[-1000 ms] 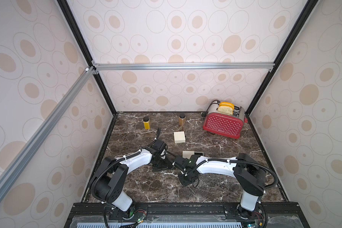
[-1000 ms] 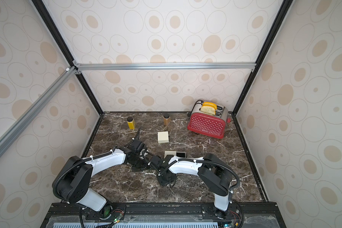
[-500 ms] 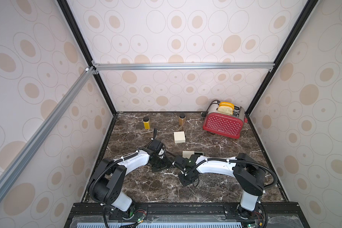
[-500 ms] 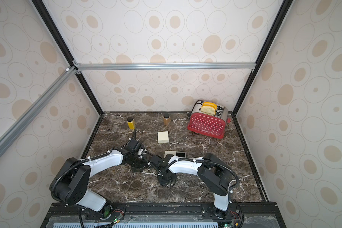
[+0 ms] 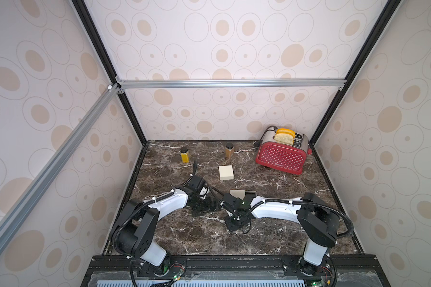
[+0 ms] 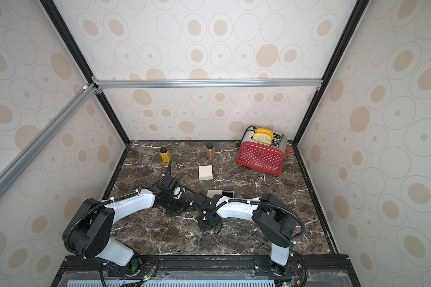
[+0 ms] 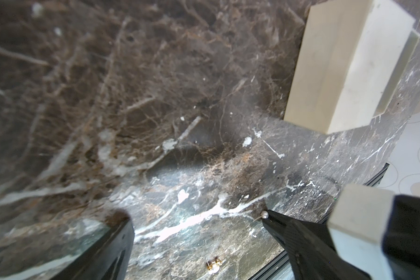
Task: Place the earrings into the drawer-style jewelry box
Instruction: Pick up the earring from the center of the board, then place the earring at the center of the board.
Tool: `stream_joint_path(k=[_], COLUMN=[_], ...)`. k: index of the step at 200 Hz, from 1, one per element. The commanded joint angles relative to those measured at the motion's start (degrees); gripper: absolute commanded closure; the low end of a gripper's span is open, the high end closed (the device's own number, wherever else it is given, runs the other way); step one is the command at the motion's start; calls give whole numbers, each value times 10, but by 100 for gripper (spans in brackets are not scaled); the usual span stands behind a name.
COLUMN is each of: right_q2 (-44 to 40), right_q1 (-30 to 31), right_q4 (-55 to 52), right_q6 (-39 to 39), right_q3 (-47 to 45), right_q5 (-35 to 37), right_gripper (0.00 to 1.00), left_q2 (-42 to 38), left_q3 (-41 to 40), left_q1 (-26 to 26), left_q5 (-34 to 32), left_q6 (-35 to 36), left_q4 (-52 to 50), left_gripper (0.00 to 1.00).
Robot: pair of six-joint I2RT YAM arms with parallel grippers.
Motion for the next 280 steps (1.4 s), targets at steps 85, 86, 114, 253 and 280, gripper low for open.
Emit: stream_joint_path(k=[85,86,114,253,280], right_q2=[-98,-99,-135,-228,-215], right_q1=[-40,-40,-58,-124,-125], right_q4=[138,139,192,319,301], right_q6=[-36,-36,-32,-10,-9], right_q3=[-118,-120,-163,-262,-254], right_q5=[13,13,6,-73,-89], right_gripper=[100,100,100,100,100], left_q2=[8,8,8,24,25], left_q3=[4,4,8,-1,-9], left_q1=[12,12,14,16,15], left_q5=[33,34,59,146,156], left_q6=[-22,-22,-31,-71,-76], left_q4=[35,36,64,184,197], left_gripper=[1,1,1,1,1])
